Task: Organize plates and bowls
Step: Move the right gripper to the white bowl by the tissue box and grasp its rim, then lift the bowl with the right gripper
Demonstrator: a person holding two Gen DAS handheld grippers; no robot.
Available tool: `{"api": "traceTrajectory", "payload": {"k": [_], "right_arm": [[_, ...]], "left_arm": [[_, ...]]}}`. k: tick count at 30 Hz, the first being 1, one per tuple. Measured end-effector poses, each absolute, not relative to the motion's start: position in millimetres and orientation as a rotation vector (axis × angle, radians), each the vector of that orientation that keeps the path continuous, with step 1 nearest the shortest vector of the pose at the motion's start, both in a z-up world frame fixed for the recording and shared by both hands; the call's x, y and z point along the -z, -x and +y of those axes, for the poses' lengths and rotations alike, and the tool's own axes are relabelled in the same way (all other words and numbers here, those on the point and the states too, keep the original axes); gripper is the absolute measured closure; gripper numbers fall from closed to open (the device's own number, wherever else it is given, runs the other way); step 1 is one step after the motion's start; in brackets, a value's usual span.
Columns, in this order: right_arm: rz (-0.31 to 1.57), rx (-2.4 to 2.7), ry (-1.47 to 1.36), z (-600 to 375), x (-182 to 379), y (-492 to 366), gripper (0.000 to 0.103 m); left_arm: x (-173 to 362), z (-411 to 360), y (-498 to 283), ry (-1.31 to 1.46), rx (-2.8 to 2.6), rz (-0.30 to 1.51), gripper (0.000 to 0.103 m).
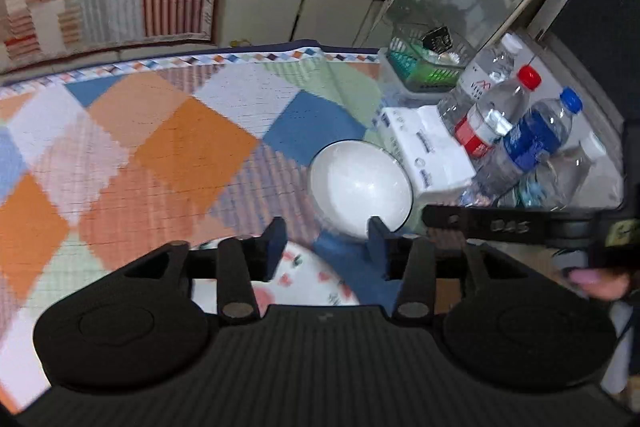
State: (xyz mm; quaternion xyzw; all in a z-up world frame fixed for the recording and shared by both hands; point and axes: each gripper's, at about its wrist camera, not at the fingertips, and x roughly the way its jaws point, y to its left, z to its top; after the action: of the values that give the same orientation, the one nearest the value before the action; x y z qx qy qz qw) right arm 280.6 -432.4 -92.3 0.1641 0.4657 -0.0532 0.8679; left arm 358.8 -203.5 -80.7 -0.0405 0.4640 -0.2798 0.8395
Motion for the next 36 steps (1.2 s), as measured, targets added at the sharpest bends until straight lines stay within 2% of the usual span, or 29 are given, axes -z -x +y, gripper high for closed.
{"api": "traceTrajectory", "payload": {"k": [12, 14, 16, 18, 19, 23, 29, 36], "right_arm": [[0.915, 0.219, -0.395, -441.0, 153.7, -309.8, 0.047], [0.904, 0.234, -0.379, -441.5, 159.3, -313.7, 0.06], [0.903, 0.239, -0.387, -444.5, 164.3, -313.4, 0.087], [0.882, 0.218, -0.388, -446.5, 165.7, -312.8, 0.094], [0.885, 0.22, -0.363, -445.0, 165.9, -312.8, 0.096], [0.932, 0.214, -0.398, -450.7, 173.3, -312.7, 0.095], [0.922, 0.226, -0.471, -455.3, 175.9, -304.7, 0.094], [1.015, 0.194, -0.454, -448.6, 162.3, -293.2, 0.092]], "left_arm": [[140.6, -240.4, -398.9, 0.094, 0.509, 0.994, 0.047], [148.1, -249.0, -401.0, 0.073, 0.516, 1.004, 0.048], [156.2, -255.4, -400.3, 0.053, 0.511, 1.016, 0.053], [160.9, -258.6, -397.4, 0.035, 0.515, 1.018, 0.073], [162.2, -258.5, -396.0, 0.034, 0.523, 1.018, 0.076], [162.6, -252.8, -393.1, 0.091, 0.539, 1.01, 0.094], [154.6, -258.2, -385.4, 0.068, 0.536, 1.023, 0.095], [143.7, -246.5, -378.0, 0.064, 0.575, 1.104, 0.095]]}}
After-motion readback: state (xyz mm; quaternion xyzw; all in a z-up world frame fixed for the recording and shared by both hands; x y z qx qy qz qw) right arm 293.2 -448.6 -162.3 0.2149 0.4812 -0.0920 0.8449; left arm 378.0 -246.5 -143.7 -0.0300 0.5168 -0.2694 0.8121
